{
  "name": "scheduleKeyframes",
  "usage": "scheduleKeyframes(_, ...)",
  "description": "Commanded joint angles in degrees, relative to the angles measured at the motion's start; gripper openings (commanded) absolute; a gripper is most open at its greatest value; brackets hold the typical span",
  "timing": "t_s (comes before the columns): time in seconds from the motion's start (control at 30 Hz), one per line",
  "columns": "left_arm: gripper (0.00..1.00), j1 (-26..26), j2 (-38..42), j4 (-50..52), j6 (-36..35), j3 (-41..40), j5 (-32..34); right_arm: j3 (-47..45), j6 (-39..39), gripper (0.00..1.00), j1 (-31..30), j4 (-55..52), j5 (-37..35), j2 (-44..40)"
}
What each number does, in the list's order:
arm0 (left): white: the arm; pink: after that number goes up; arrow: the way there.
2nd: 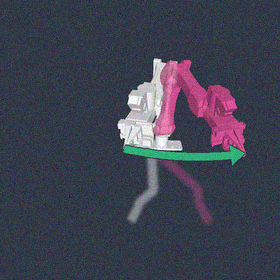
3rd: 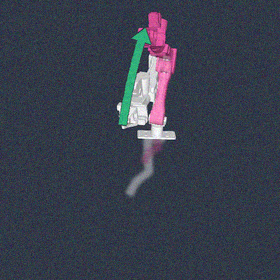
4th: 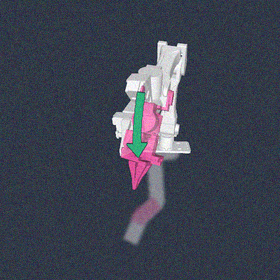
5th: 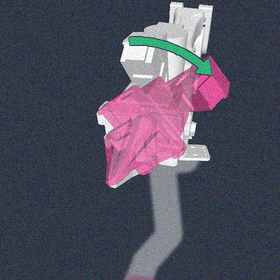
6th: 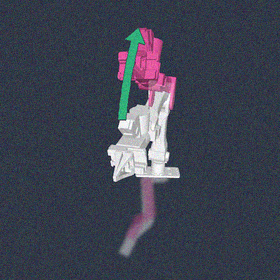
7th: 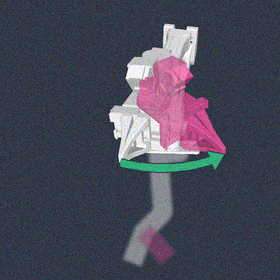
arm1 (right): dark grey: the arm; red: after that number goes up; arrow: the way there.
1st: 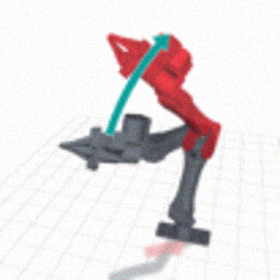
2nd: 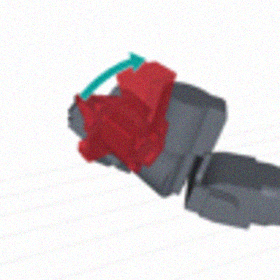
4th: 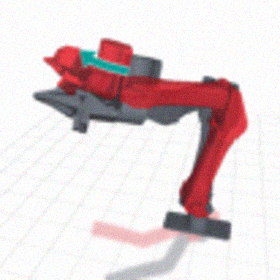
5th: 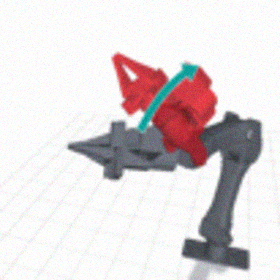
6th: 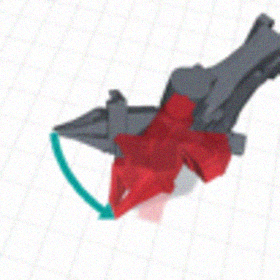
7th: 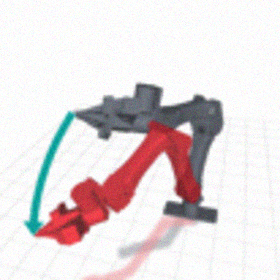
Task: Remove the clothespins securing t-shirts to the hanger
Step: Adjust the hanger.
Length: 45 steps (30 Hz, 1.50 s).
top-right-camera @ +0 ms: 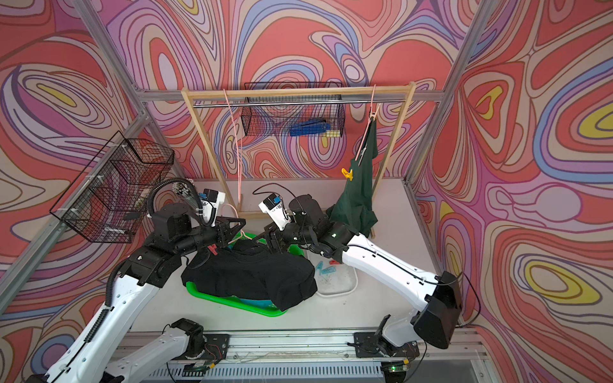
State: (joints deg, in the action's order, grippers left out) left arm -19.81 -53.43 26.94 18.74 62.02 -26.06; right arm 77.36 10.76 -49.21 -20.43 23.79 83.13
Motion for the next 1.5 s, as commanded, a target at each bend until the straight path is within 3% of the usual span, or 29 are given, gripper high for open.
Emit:
scheduleKeyframes(0.0, 0.0, -0.75, -0.09, -0.36, 1.38, 2.41, 0.12, 1.48, 0.13, 0.63, -0.42, 1.73, 2.87, 1.42)
scheduleKeyframes(0.4, 0.0, -2.14, -0.73, -0.73, 1.81, 3.04, -0.21, 4.66, 0.2, 0.57, -2.47, 3.81, 3.98, 7.02)
scheduleKeyframes(0.6, 0.0, -2.2, -0.23, -0.13, 2.05, 2.95, -0.32, 6.87, -1.16, 0.49, -2.45, 3.9, 4.38, 9.36)
scheduleKeyframes(0.73, 0.0, -2.28, 0.34, 0.11, 2.42, 2.77, -0.33, 7.78, -1.92, 0.41, -2.42, 3.84, 4.68, 10.75)
scheduleKeyframes(0.97, 0.01, -2.42, 0.69, 0.75, 2.6, 2.47, 0.18, 7.08, -2.58, 0.14, -2.46, 4.42, 4.26, 10.75)
scheduleKeyframes(1.17, 0.36, -2.39, 1.42, 3.0, 2.79, 2.2, 1.47, 5.36, -3.1, 0.01, -2.45, 5.35, 3.49, 9.96)
scheduleKeyframes(1.3, 0.61, -2.41, 3.15, 4.88, 3.57, 1.17, 2.63, 4.64, -3.32, 0.0, -2.45, 5.75, 2.99, 9.68)
scheduleKeyframes(1.47, 0.84, -2.36, 6.54, 8.8, 4.8, -0.05, 4.84, 3.64, -3.57, 0.0, -2.47, 6.08, 1.89, 9.08)
